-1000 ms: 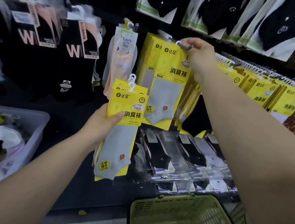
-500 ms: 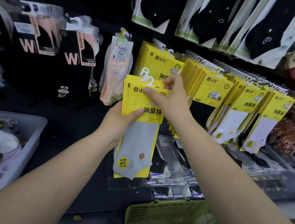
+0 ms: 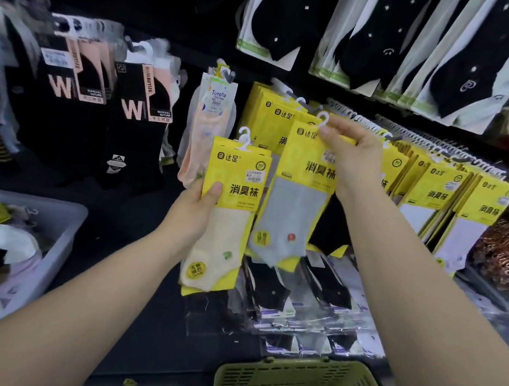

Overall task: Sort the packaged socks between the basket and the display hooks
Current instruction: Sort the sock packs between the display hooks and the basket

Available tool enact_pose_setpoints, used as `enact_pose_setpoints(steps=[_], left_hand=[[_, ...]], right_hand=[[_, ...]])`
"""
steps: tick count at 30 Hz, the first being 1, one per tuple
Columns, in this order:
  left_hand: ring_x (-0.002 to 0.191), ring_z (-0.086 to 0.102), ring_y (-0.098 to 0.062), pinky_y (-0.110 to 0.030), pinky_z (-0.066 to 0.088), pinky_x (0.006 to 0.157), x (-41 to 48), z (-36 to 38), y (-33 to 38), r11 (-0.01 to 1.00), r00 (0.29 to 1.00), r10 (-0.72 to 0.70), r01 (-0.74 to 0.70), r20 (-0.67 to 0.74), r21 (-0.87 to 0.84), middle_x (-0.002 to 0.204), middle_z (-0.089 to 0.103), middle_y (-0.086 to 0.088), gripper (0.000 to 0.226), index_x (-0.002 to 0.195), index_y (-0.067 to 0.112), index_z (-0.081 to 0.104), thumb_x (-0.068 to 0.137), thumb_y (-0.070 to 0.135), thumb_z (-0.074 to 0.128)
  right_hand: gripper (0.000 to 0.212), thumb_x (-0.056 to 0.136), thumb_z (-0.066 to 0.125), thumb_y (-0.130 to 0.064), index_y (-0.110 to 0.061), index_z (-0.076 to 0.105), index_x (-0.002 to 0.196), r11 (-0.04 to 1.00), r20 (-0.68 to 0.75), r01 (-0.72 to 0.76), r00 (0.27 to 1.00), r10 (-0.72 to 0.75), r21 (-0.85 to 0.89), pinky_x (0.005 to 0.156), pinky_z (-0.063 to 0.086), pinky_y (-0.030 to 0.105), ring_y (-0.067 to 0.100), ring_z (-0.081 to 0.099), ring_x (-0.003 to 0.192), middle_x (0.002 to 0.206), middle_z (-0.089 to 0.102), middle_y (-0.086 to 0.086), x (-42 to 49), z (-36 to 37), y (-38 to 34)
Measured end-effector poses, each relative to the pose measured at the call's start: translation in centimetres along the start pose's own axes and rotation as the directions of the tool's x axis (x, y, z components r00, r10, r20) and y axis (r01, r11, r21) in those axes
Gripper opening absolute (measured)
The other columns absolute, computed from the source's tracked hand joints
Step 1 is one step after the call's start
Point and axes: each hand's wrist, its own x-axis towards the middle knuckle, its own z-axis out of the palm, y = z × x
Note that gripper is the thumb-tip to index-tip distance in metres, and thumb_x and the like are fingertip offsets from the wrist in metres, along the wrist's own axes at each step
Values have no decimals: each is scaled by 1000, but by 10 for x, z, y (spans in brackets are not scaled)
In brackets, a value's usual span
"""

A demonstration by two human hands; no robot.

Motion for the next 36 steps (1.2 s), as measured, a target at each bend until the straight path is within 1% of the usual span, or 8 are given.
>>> enact_pose_setpoints(steps=[4, 8, 14, 19, 24, 26, 30, 36], left_hand=[[102, 66, -11, -29, 51, 84, 1, -13, -7, 1000, 999, -21, 22, -31, 8, 109, 69, 10, 26, 122, 30, 57, 101, 33, 42], [103, 67, -12, -32, 52, 88, 3, -22, -10, 998, 999, -28, 29, -21, 49, 111, 71, 8, 32, 127, 26, 58, 100, 36, 43], [102, 67, -10, -25, 52, 81, 12, -22, -3, 998, 999, -22, 20, 27, 57, 109, 71, 10, 32, 128, 27, 57, 102, 34, 41], [105, 65, -11, -31, 52, 90, 18, -14, 7, 999, 997, -14, 11, 72, 43, 115, 69, 7, 34, 134, 30, 50, 102, 33, 41], [92, 69, -1, -17, 55, 72, 21, -2, 15, 999, 995, 33, -33, 89, -10, 96, 73, 21, 19, 108, 34, 63, 100, 31, 45], [87, 67, 8, -13, 55, 69, 19, 3, 18, 997, 991, 79, -80, 109, 4, 89, 65, 40, 17, 102, 38, 62, 100, 28, 48], [99, 69, -13, -34, 55, 86, 22, 8, 19, 999, 989, 8, -1, 151, -46, 104, 74, 10, 17, 106, 34, 65, 99, 32, 49], [114, 60, -19, -45, 43, 105, 38, -8, 26, 995, 992, -76, 69, 100, 71, 122, 65, 1, 24, 109, 30, 64, 102, 33, 41]], right_hand=[[9, 85, 68, -19, -24, 72, 91, 1000, 34, 25, 999, -24, -18, 75, 46, 19, -2, 60, 84, 86, 67, -15, 21, 18, -8], [9, 87, 67, -22, -29, 71, 83, 998, 94, -67, 993, 68, -7, 85, 51, 34, 17, 61, 106, 96, 70, -4, 35, 30, -1], [14, 87, 66, -13, -22, 70, 78, 994, -49, -99, 994, 97, -44, 40, 40, 8, 4, 56, 74, 78, 64, -10, 55, 50, 4], [19, 88, 63, -13, -11, 60, 107, 990, -284, -82, 958, 47, -114, 77, 48, 22, 15, 56, 91, 102, 60, 1, 40, 52, 14], [36, 80, 71, -39, -27, 50, 107, 989, 173, -18, 984, 44, -148, 69, 50, 25, 5, 59, 85, 94, 58, -9, -41, 58, 27], [50, 73, 79, -36, -29, 44, 109, 987, 158, -14, 987, 40, -163, 73, 54, 29, 10, 61, 90, 99, 58, -6, -51, 56, 29], [33, 75, 79, -23, -27, 58, 100, 989, 101, -118, 987, 127, -88, 77, 58, 34, 18, 65, 99, 113, 65, 3, -42, 37, 24], [18, 89, 63, -21, -38, 64, 83, 989, -39, -102, 994, 98, -110, 91, 50, 48, 18, 58, 89, 109, 66, 6, -8, 5, 8]])
